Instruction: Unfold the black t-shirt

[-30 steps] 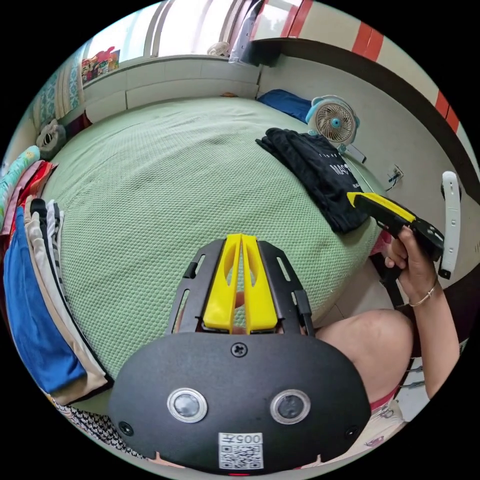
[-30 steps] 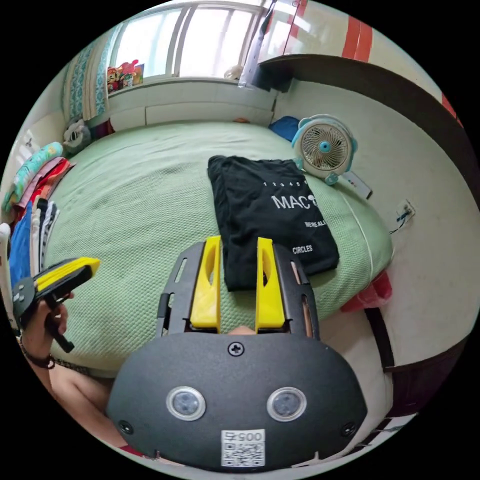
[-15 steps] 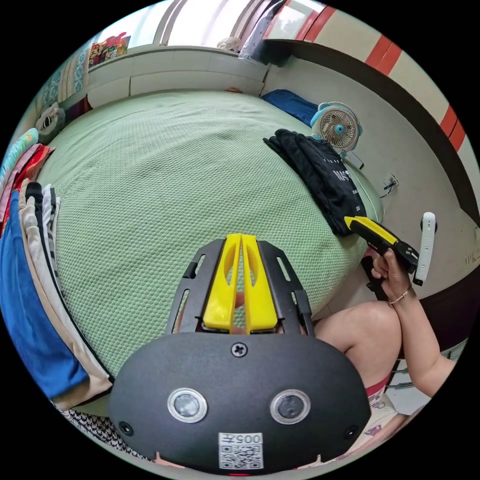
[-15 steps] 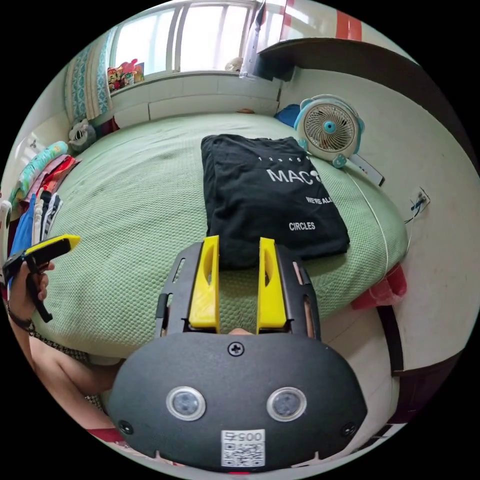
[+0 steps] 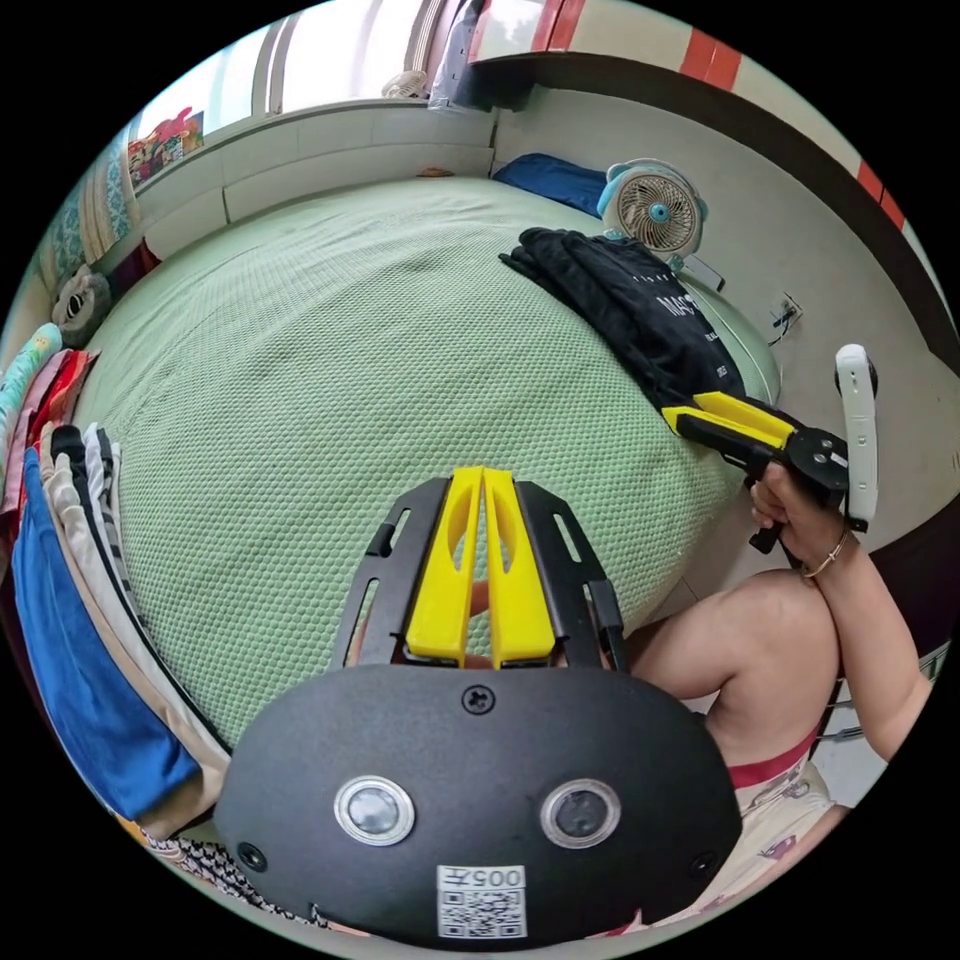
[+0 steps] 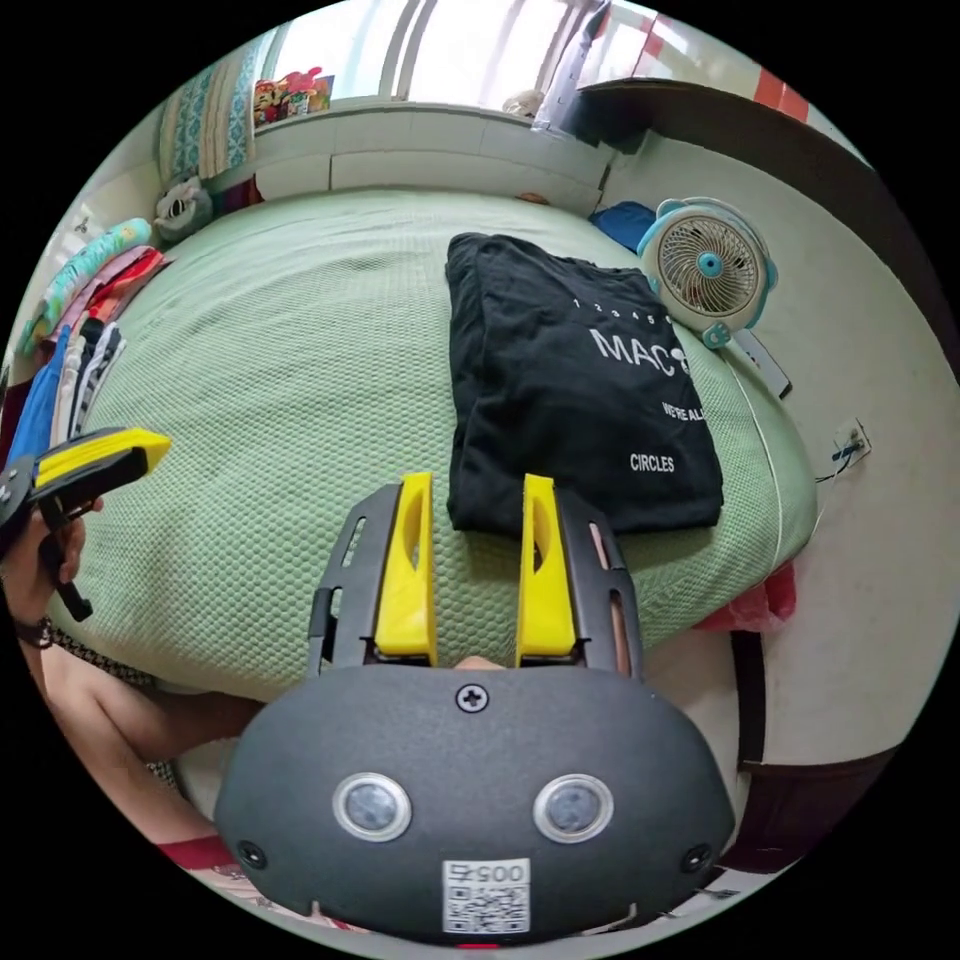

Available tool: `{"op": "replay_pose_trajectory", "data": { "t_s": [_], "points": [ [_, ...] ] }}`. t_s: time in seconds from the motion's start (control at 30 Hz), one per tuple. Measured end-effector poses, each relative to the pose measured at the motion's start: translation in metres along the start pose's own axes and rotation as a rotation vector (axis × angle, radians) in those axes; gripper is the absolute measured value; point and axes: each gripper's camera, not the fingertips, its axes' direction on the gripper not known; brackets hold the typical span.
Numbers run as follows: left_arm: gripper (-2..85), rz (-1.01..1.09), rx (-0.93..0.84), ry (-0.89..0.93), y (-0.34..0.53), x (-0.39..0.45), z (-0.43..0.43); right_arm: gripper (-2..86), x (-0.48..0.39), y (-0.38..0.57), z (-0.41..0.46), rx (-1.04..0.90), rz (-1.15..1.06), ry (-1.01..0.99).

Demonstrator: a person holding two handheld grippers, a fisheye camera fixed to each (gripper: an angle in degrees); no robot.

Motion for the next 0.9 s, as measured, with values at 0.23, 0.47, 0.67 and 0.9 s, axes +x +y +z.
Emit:
{"op": "replay_pose_trajectory", "data": {
  "t_s": [0.23,0.47,0.67,0.9],
  "points": [
    [-0.2,-0.012,-0.011,0.004,0.003,-0.009,-0.004,4.1,0.002,0.006,-0.002,0.015,0.046,0.065],
    [-0.2,0.006,-0.022,-0.021,0.008,-0.017,-0.010,0.1,0.030,0.022,-0.043,0.235,0.229,0.064],
    [-0.2,-0.020,-0.026,-0.010,0.013,-0.028,-0.014,0.0,0.027,0.024,-0.046,0.220,0.229,0.065],
    [-0.2,-0.024,-0.036,-0.018,0.018,-0.035,-0.019,0.1,0.030,0.022,-0.041,0.170,0.248,0.030]
  ]
}}
